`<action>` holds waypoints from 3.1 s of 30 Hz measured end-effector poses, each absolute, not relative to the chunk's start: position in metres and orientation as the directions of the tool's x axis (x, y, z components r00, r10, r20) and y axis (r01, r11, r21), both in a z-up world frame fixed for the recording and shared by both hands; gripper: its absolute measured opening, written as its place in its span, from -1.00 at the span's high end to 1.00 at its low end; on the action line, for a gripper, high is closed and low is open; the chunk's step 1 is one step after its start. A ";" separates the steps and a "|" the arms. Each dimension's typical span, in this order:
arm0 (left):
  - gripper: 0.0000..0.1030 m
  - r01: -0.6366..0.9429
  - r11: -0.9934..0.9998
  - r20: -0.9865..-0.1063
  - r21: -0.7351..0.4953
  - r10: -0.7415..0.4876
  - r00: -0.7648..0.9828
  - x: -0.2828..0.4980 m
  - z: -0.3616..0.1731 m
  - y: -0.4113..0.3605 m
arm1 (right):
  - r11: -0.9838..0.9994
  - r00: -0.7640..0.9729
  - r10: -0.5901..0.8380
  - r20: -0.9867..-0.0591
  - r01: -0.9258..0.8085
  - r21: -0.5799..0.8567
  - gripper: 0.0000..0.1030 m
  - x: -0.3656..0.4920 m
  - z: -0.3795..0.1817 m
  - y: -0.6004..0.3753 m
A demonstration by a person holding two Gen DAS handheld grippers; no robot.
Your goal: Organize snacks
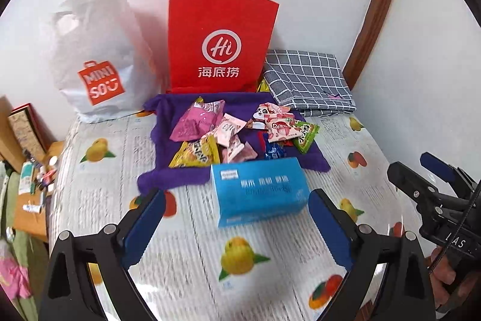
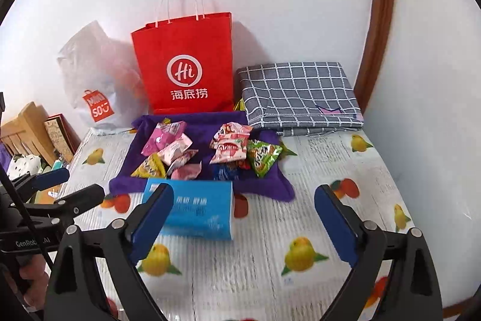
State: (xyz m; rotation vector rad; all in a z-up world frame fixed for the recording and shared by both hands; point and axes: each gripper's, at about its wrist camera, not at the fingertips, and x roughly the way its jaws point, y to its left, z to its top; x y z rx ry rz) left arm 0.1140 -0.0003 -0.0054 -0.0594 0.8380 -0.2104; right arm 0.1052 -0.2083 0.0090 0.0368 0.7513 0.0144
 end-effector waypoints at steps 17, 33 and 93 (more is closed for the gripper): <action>-0.90 0.137 0.986 -0.672 -0.092 -0.163 0.722 0.009 0.012 -0.021 | 0.998 0.747 -0.001 -0.665 0.042 0.046 -0.97 -0.005 0.015 -0.242; -0.90 0.136 0.988 -0.650 -0.067 -0.146 0.746 -0.014 0.023 -0.030 | 0.995 0.762 0.018 -0.647 0.052 0.088 -0.97 -0.032 0.019 -0.254; -0.90 0.139 0.986 -0.648 -0.091 -0.165 0.743 -0.019 0.019 -0.024 | 0.995 0.763 0.009 -0.647 0.059 0.084 -0.97 -0.038 0.016 -0.250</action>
